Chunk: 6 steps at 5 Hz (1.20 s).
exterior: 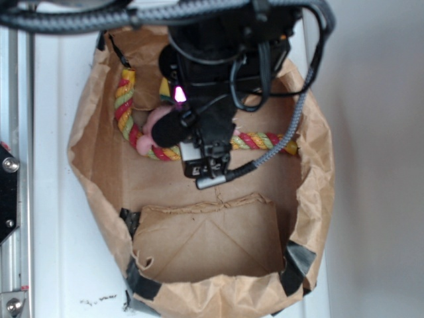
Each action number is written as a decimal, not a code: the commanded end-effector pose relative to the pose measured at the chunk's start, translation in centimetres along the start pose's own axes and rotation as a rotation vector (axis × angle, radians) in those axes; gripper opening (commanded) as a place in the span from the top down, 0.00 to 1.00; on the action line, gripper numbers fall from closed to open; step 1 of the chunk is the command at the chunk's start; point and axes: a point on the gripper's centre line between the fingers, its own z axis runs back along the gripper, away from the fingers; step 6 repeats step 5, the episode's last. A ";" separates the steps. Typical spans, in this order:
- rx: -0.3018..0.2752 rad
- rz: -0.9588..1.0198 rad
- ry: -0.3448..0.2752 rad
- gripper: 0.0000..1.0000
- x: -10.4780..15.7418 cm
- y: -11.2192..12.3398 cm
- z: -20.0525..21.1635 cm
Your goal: Grab the rock.
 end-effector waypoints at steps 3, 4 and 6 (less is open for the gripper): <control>0.137 -0.109 -0.150 1.00 0.6 -5.1 1.9; 0.161 -0.091 -0.172 1.00 0.3 -4.6 1.8; 0.175 -0.072 -0.187 1.00 0.4 -4.2 1.8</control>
